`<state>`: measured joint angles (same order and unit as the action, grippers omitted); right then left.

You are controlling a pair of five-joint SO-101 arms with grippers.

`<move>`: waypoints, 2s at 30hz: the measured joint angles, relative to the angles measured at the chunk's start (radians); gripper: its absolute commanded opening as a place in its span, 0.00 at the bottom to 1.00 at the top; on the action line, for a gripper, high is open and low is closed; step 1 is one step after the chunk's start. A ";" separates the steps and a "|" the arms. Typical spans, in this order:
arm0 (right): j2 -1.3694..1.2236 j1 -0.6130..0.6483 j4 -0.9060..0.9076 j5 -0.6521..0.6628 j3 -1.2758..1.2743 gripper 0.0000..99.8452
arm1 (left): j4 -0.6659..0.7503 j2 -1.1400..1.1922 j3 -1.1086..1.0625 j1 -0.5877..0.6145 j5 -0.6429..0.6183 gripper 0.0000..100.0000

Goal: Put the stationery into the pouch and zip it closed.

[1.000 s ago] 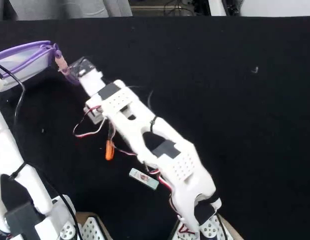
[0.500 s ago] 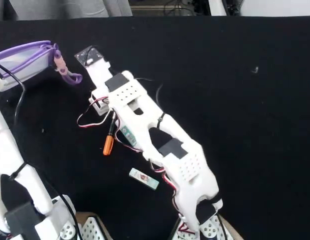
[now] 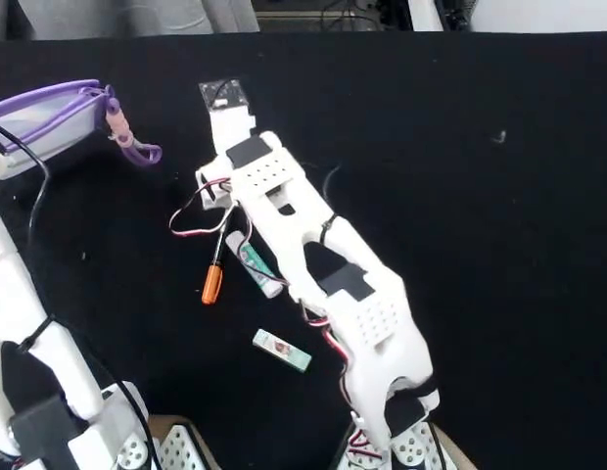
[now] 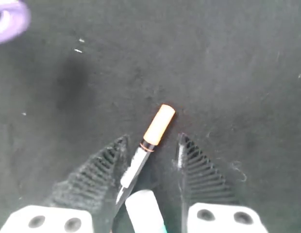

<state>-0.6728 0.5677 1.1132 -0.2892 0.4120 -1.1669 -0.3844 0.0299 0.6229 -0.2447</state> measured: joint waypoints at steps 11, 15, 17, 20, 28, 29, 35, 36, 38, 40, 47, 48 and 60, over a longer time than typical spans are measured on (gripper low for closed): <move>-0.130 0.000 -0.005 -0.058 0.066 0.14 | 0.061 0.002 -0.069 0.000 0.000 0.03; -0.163 -0.003 0.037 -0.058 0.129 0.04 | 0.068 0.002 -0.071 0.000 0.000 0.03; -0.187 -0.006 0.055 -0.058 0.163 0.01 | 0.068 0.002 -0.071 0.000 0.000 0.03; -0.219 -0.008 0.084 -0.061 0.215 0.02 | 0.068 0.002 -0.071 0.000 0.000 0.03; -0.290 -0.018 0.180 -0.064 0.361 0.01 | 0.068 0.002 -0.071 0.000 0.000 0.03; -0.295 -0.021 0.190 -0.064 0.376 0.01 | 0.068 0.002 -0.071 0.000 0.000 0.03; -0.296 -0.075 0.318 -0.064 0.552 0.01 | 0.054 0.002 -0.064 -0.043 0.000 0.03; -0.296 -0.087 0.351 -0.064 0.598 0.01 | 0.040 0.002 -0.054 -0.061 0.000 0.03; -0.296 -0.115 0.423 -0.060 0.710 0.01 | 0.002 0.002 -0.015 -0.101 0.000 0.03; -0.296 -0.147 0.505 -0.032 0.850 0.01 | -0.043 0.002 0.035 -0.140 0.000 0.03; -0.258 -0.298 0.614 0.048 1.191 0.01 | -0.164 0.002 0.193 -0.305 0.000 0.03; -0.255 -0.311 0.615 0.051 1.192 0.01 | -0.180 0.002 0.204 -0.333 0.000 0.03; 0.029 -0.391 0.618 0.057 1.211 0.01 | -0.341 0.002 0.233 -0.522 0.000 0.03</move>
<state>-0.6437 0.1765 1.7315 -0.2325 1.6226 -1.5075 -0.3828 0.2631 0.1013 -0.2447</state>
